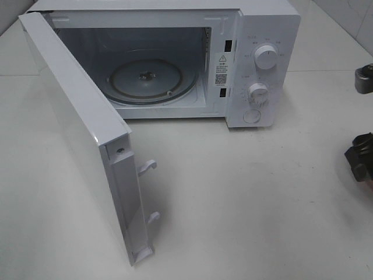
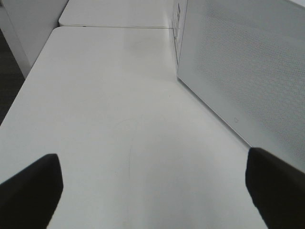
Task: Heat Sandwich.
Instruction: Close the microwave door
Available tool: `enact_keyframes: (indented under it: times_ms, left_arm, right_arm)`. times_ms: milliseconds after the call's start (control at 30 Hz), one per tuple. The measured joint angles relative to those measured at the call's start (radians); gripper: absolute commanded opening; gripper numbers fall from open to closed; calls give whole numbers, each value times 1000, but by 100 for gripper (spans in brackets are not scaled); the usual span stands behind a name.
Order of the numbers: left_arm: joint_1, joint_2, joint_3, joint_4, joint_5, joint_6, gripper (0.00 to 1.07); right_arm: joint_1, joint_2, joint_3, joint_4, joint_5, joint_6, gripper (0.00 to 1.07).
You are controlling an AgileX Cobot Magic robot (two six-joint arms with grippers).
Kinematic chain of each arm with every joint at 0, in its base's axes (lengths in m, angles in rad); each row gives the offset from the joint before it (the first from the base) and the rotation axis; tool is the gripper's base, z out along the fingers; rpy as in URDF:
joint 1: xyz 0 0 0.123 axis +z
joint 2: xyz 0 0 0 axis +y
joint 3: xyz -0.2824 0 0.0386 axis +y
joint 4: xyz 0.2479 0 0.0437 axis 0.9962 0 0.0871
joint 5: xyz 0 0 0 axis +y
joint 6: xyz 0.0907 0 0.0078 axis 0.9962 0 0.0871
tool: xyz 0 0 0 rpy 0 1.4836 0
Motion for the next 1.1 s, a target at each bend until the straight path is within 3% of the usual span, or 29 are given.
enact_keyframes:
  times_ms: [233, 1100]
  left_arm:
    - [0, 0, 0, 0, 0, 0, 98]
    - [0, 0, 0, 0, 0, 0, 98]
  right_arm:
    - [0, -171, 0, 64, 70, -67, 77]
    - [0, -739, 26, 65, 266, -84, 76]
